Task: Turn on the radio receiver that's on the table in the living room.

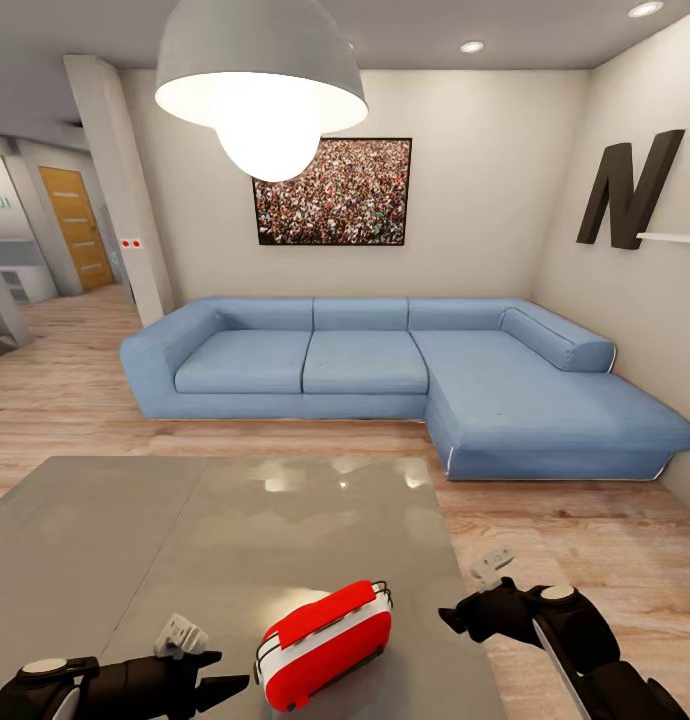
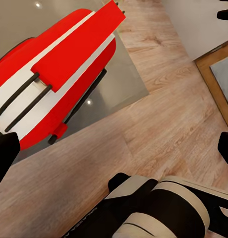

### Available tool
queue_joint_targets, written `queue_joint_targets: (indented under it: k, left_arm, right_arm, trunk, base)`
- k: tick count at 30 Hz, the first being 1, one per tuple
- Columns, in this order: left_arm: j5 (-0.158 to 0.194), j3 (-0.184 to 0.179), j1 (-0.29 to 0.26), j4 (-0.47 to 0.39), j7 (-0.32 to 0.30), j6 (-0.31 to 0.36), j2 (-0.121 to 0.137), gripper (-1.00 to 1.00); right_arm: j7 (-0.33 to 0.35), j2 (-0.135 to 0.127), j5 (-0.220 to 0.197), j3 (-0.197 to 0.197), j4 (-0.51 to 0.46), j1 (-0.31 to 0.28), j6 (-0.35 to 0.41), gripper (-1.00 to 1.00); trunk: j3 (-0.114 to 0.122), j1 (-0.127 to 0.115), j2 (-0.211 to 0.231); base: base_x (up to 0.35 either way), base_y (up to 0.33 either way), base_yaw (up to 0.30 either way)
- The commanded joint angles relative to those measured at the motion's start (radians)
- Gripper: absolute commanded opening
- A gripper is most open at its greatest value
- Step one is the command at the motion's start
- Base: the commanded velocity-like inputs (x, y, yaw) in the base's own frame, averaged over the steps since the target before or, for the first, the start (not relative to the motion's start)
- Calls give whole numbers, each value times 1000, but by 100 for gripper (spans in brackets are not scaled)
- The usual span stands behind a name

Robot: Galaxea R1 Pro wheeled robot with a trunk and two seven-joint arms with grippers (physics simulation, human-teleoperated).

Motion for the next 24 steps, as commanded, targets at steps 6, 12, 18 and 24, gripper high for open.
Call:
queue_joint_targets:
  k: [6,12,18,24]
  left_arm:
    - [-1,-5,0,19,4,-1,-9,100]
    - [-14,-5,0,20,3,0,-35,100]
    - [-28,0,0,19,-3,-2,-40,100]
    - [-29,4,0,17,-8,-3,-39,100]
  right_arm:
    - [34,34,29,22,34,-34,-21,100]
    - [6,0,-1,-11,41,-3,4,100]
    - [2,-25,-12,-45,36,31,4,100]
    - [3,-26,-12,-69,35,48,3,100]
  trunk:
    - [0,0,0]
    - [0,0,0]
    - [-2,0,0]
    - [-11,0,0]
  base:
    - [0,0,0]
    - [0,0,0]
    - [0,0,-24]
    - [0,0,-105]
